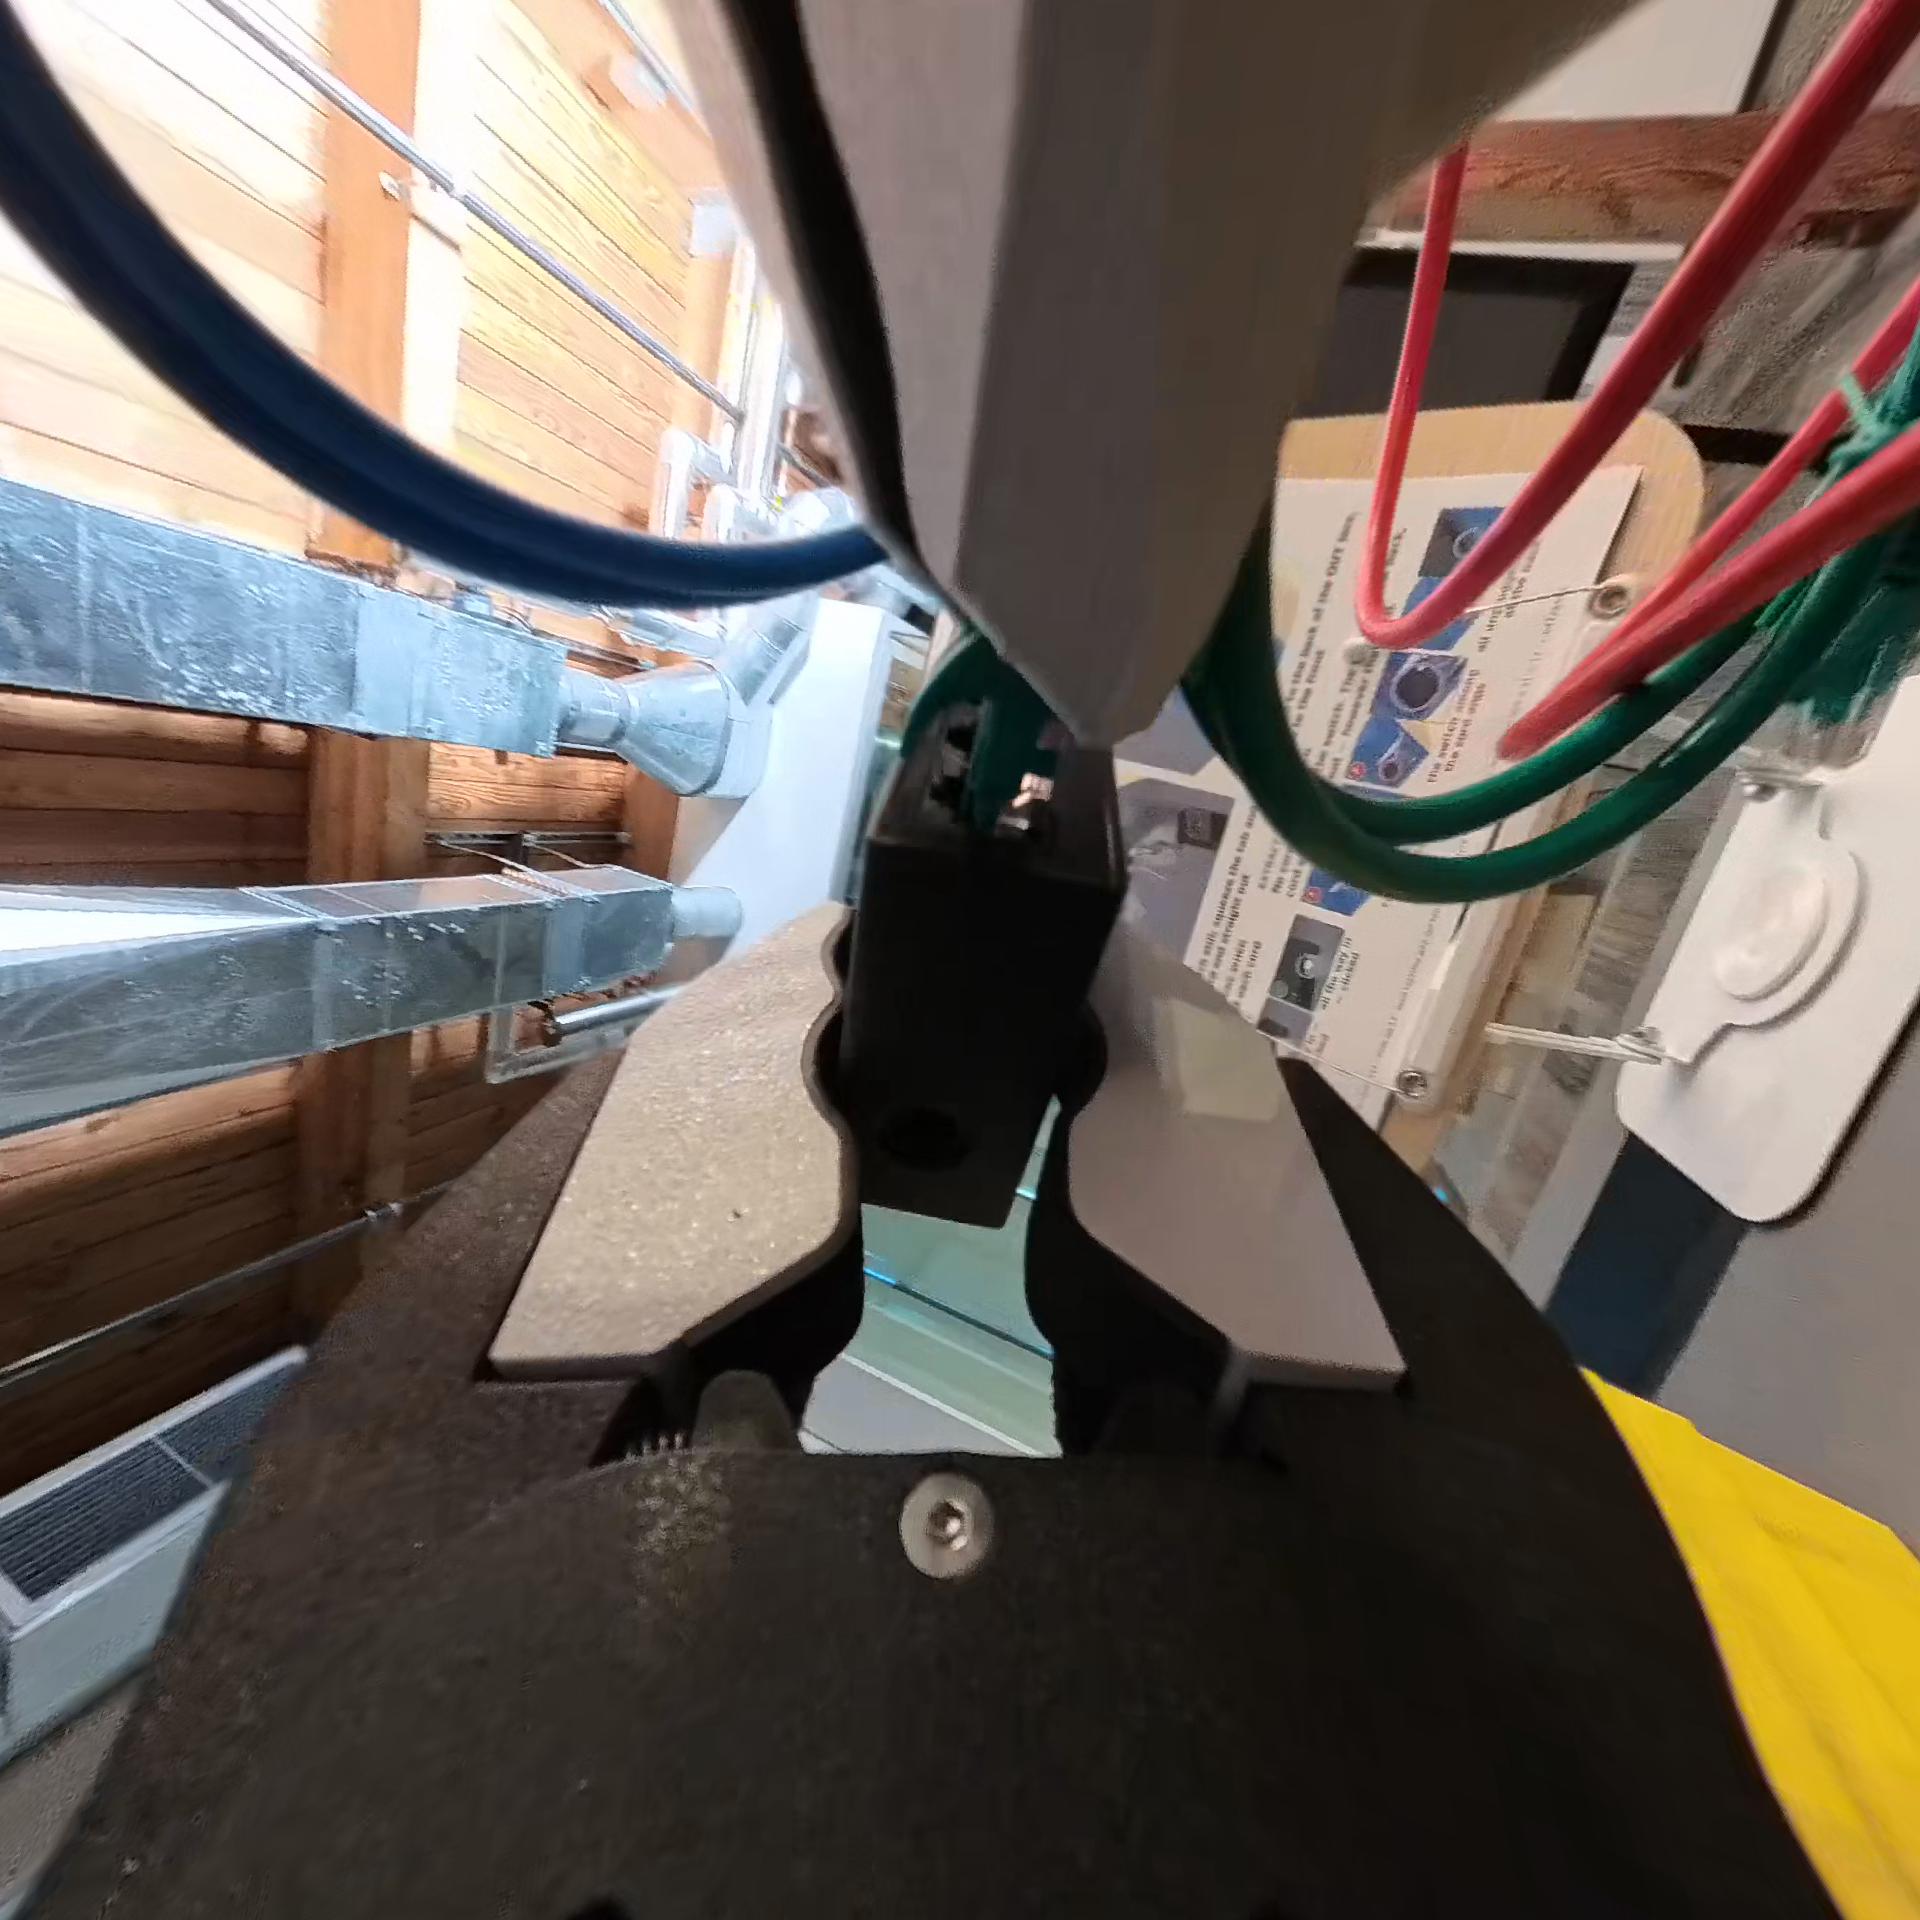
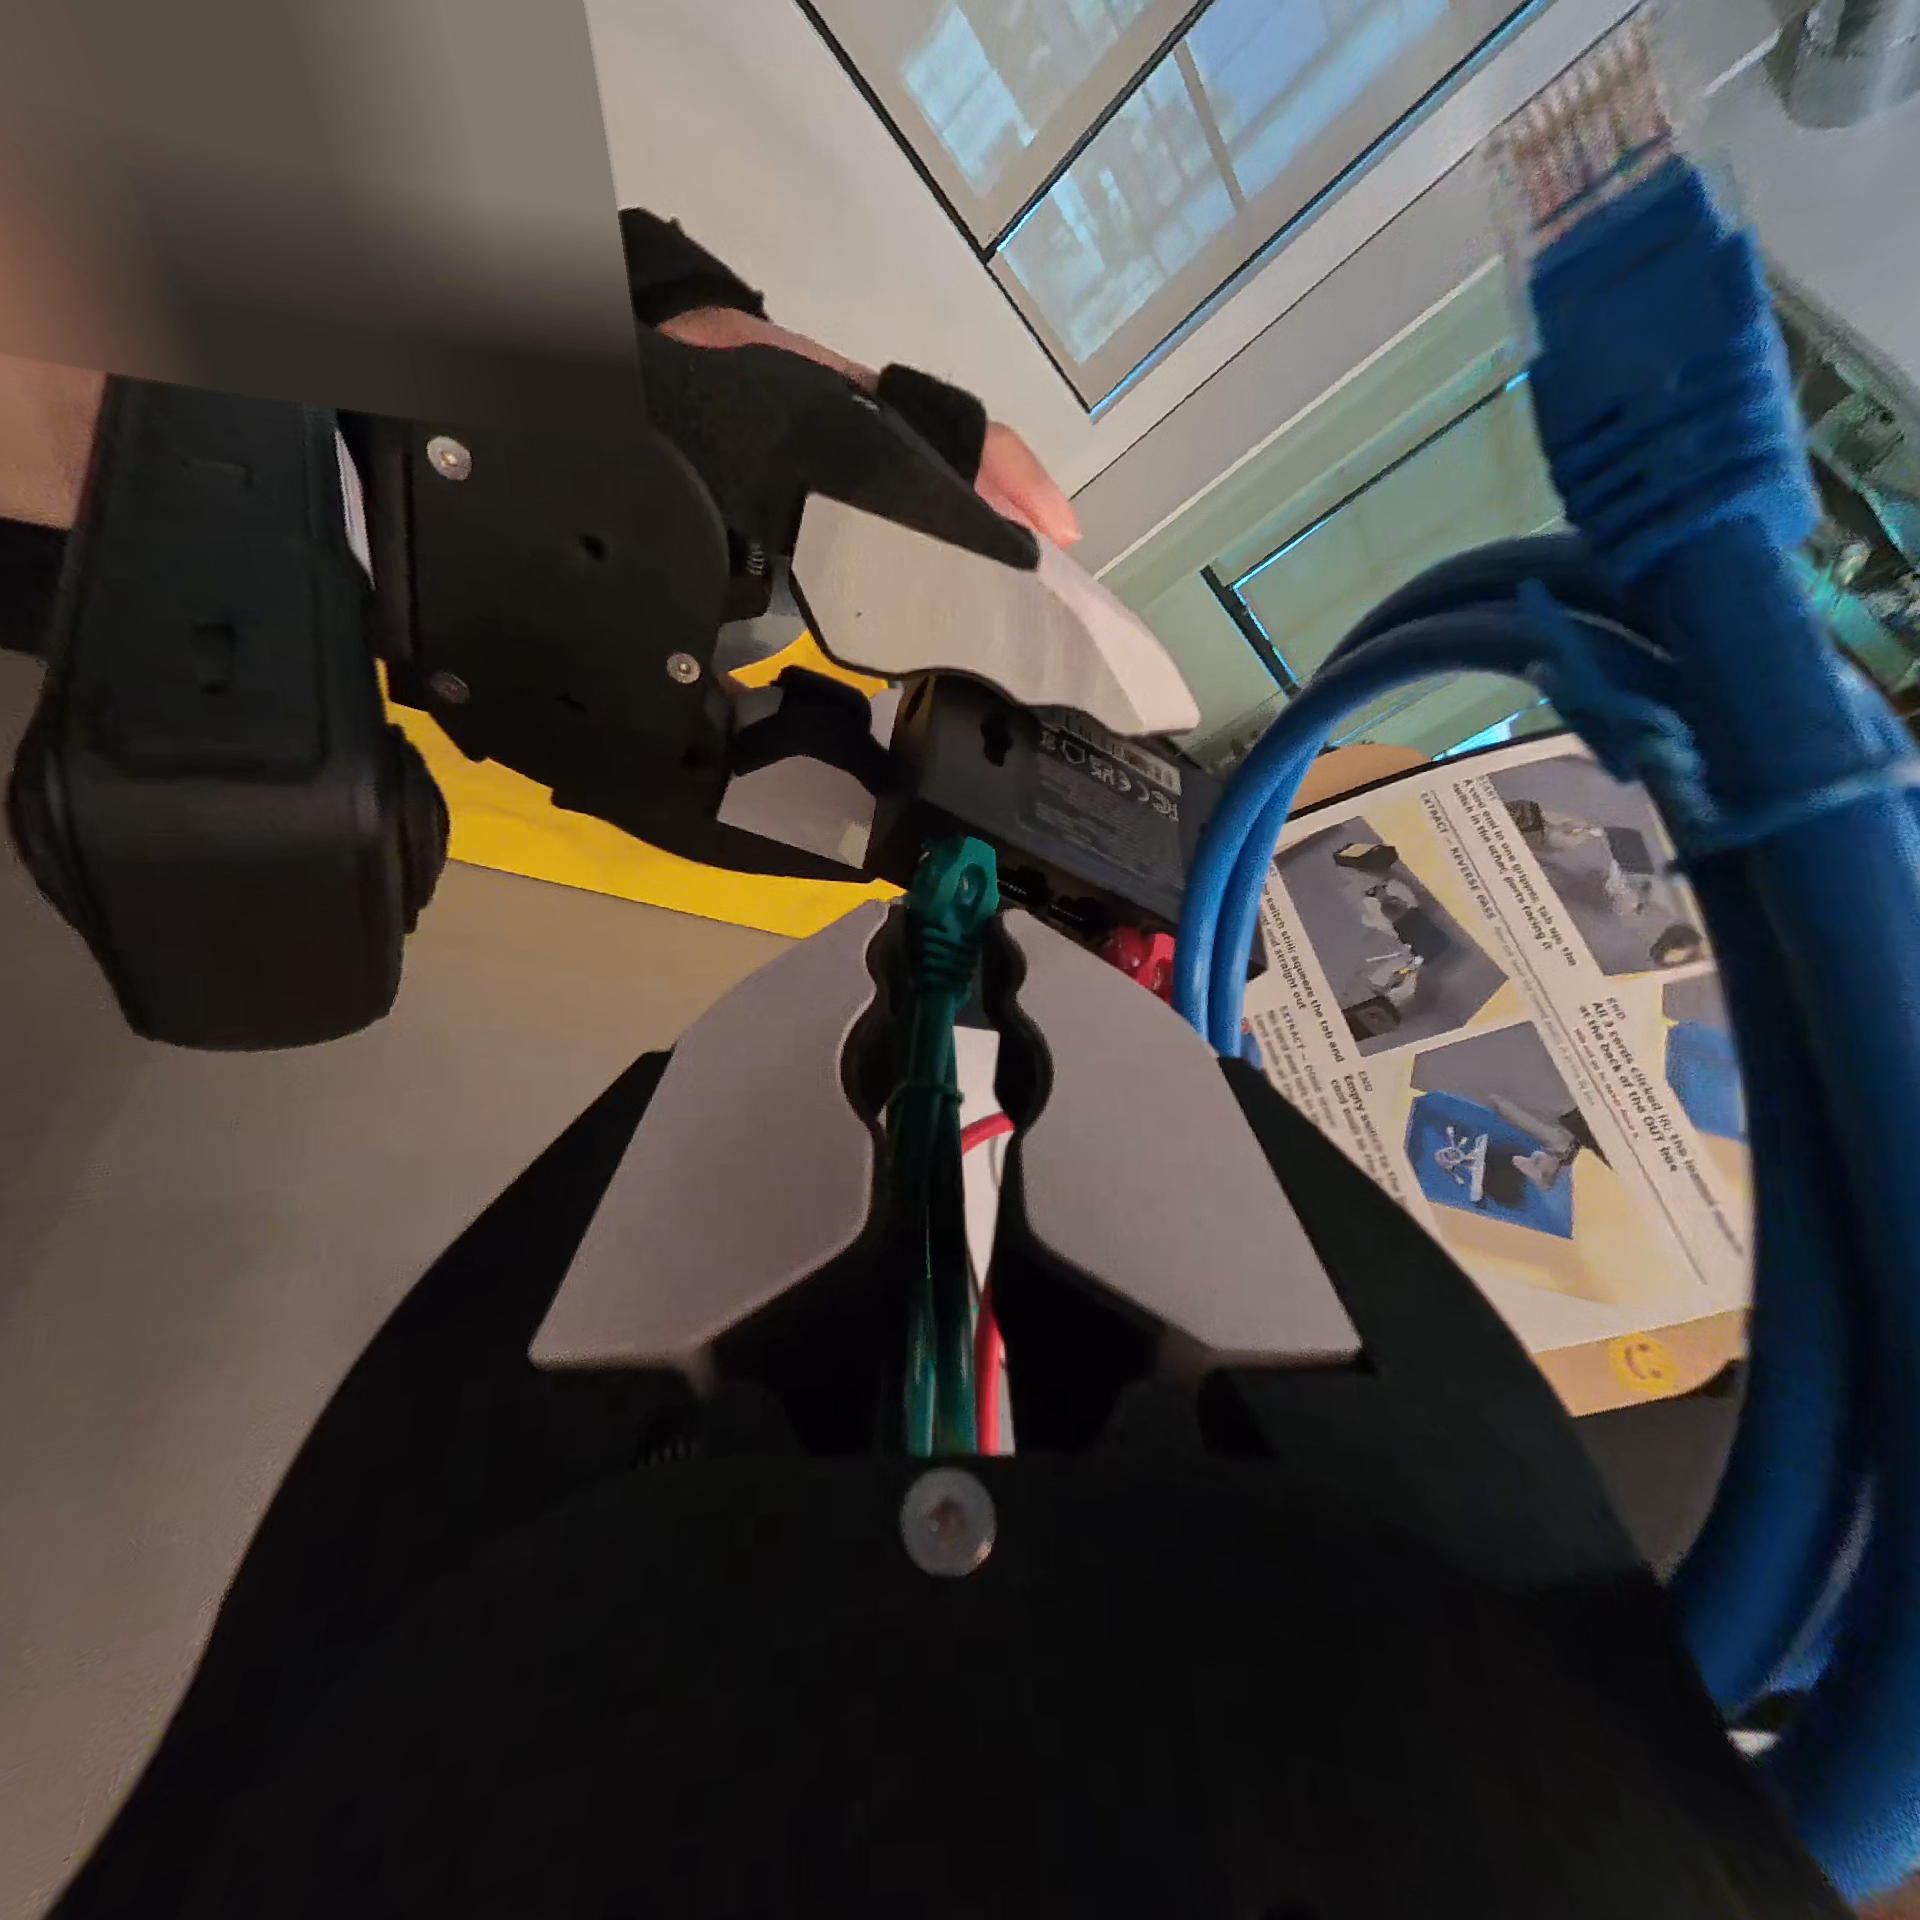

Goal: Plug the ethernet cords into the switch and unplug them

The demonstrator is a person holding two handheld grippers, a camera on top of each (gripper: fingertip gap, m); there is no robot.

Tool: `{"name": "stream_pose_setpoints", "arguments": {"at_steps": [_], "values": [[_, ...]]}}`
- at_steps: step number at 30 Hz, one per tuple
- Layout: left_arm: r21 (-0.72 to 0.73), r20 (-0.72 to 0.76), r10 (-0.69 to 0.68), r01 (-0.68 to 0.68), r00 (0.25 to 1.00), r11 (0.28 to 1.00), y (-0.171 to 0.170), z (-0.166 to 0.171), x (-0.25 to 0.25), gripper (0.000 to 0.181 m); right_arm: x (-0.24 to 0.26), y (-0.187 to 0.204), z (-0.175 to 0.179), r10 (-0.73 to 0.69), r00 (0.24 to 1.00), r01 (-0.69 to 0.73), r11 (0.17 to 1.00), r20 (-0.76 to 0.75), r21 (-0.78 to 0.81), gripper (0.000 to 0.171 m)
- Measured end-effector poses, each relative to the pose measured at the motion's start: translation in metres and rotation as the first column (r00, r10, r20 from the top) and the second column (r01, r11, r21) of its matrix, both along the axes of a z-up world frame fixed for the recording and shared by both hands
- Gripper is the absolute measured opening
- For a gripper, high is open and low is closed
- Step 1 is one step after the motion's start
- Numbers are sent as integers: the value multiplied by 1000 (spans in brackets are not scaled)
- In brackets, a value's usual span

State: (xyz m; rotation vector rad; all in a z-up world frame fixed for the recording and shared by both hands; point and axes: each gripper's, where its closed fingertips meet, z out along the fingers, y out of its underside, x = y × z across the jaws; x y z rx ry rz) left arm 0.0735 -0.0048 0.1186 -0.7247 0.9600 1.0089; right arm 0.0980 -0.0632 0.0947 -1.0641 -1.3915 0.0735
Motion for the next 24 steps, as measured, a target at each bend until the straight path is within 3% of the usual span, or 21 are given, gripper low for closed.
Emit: {"name": "stream_pose_setpoints", "arguments": {"at_steps": [6, 12, 18, 24], "values": [[-10, 15, 0, 0, 1000, 1000, 3, -2, -4, 31, -5, 0, -1, -22, 1000, 22, 1000, -14, 13, 14], [-156, 50, -12, 19, 999, 988, 14, -14, -5, 31, -8, 6, -1, -38, 999, 40, 997, -31, 70, 15], [-408, 92, -83, 113, 992, 906, 23, -45, 5, 31, 1, 11, -17, -53, 988, 17, 971, 143, 237, 25], [-461, 21, -87, 87, 996, 883, 26, -60, 7, 31, 5, 8, -30, -114, 940, -40, 900, 322, 434, 27]]}}
